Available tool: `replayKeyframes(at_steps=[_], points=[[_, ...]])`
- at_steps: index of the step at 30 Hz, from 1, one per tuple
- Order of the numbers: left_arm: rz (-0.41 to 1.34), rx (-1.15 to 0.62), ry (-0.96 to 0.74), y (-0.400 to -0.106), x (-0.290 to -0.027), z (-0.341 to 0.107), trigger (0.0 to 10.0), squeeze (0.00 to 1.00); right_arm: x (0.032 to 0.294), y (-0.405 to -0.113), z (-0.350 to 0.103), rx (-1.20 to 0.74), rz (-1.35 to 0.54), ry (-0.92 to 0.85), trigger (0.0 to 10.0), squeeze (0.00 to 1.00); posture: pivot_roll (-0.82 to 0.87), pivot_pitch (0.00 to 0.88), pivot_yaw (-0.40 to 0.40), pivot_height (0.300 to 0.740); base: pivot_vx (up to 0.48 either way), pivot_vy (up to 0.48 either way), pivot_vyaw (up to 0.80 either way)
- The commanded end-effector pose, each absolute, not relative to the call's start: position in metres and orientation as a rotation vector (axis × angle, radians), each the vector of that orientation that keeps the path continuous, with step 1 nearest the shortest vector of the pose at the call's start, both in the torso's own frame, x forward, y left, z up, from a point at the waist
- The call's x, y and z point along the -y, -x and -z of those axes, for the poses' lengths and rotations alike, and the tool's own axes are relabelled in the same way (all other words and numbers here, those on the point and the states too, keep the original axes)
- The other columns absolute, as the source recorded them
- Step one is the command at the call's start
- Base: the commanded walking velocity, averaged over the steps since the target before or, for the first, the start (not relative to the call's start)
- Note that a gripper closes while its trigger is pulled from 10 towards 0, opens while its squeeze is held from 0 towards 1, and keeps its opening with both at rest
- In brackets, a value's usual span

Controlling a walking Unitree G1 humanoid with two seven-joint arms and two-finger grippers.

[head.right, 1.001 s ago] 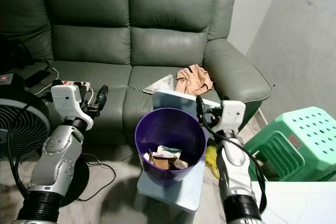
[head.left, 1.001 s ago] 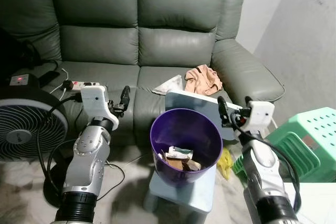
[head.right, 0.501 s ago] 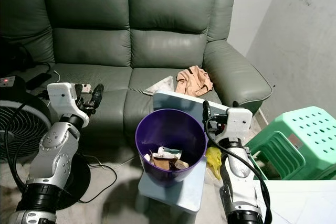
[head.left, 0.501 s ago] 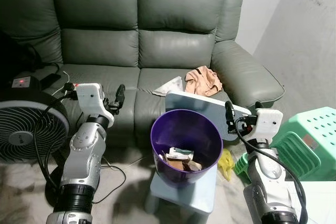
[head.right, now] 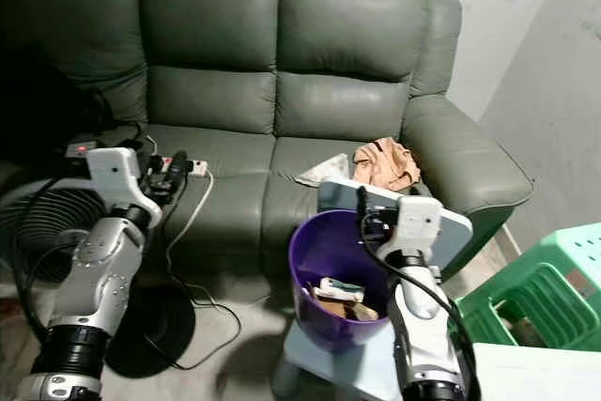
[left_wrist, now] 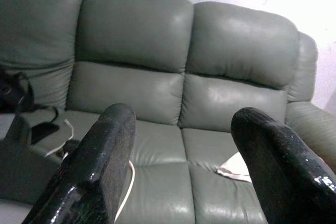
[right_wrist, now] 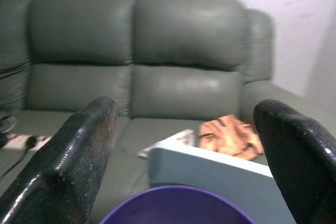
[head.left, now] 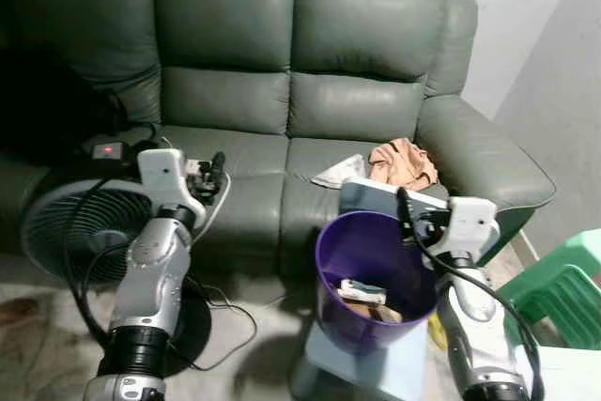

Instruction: Picking trash to rubbish bin

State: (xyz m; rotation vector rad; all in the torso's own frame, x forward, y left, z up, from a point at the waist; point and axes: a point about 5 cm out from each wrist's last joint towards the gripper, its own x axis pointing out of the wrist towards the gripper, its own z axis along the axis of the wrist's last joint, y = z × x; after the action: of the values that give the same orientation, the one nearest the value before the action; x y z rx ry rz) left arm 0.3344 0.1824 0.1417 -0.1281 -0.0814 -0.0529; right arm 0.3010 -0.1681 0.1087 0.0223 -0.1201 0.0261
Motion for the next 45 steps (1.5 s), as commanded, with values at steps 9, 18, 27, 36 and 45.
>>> replayKeyframes(at_steps=[9,18,27,36,45], points=[[0.092,0.082,0.133,-0.3383,-0.168,-0.1437,10.0,0.0,0.1774,-0.3004,-0.1125,0.113,0.01,0.0,10.0,0.0,0.02,0.0,-0.052,0.74,0.0,0.0,-0.76],[0.097,0.087,0.131,-0.34,-0.1666,-0.1459,10.0,0.0,0.1764,-0.2998,-0.1121,0.103,0.012,0.009,10.0,0.0,0.02,0.0,-0.05,0.74,0.0,0.0,-0.76],[0.097,0.086,0.149,-0.3407,-0.1647,-0.1461,10.0,0.0,0.1755,-0.3007,-0.1136,0.103,0.013,0.014,10.0,0.0,0.01,0.0,-0.05,0.74,0.0,0.0,-0.75],[0.086,0.081,0.16,-0.3419,-0.165,-0.1457,10.0,0.0,0.1752,-0.2996,-0.1133,0.096,0.012,0.017,10.0,0.0,0.01,0.0,-0.055,0.74,0.0,0.0,-0.75],[0.083,0.08,0.168,-0.3414,-0.1631,-0.1449,10.0,0.0,0.1769,-0.2992,-0.1143,0.091,0.013,0.026,10.0,0.0,0.0,0.0,-0.062,0.74,0.0,0.0,-0.75]])
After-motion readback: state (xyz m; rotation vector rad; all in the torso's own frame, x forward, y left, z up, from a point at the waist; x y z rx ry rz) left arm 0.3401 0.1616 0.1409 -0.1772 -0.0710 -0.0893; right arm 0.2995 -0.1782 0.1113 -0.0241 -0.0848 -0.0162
